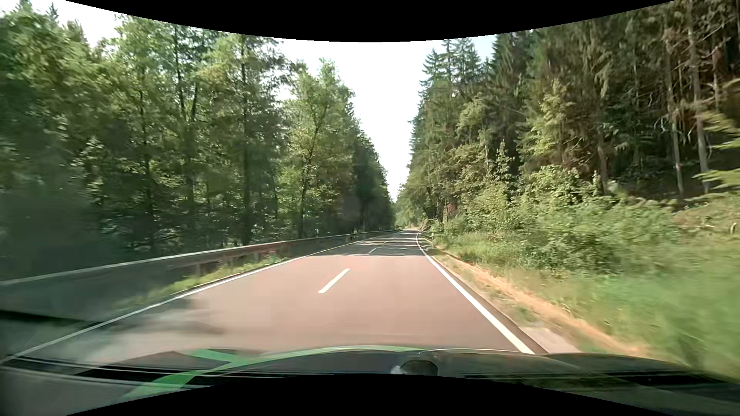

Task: Follow the waypoints while adhering to traffic rules and regulations

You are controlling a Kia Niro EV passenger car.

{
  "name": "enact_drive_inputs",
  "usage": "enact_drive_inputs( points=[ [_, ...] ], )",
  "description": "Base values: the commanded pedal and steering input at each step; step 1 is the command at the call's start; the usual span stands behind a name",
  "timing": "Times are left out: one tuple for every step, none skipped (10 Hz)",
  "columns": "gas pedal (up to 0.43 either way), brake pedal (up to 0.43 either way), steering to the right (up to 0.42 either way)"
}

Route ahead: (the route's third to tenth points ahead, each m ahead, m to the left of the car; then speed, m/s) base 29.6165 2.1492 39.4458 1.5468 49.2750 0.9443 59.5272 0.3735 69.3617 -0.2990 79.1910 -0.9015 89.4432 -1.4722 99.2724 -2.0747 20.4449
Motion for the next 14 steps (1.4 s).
enact_drive_inputs(
  points=[
    [0.260,0.000,0.011],
    [0.260,0.000,0.011],
    [0.260,0.000,0.011],
    [0.240,0.000,0.011],
    [0.228,0.000,0.011],
    [0.189,0.000,0.011],
    [0.157,0.000,0.011],
    [0.157,0.000,0.010],
    [0.169,0.000,0.010],
    [0.177,0.000,0.010],
    [0.177,0.000,0.010],
    [0.177,0.000,0.010],
    [0.157,0.000,0.010],
    [0.157,0.000,0.009]
  ],
)
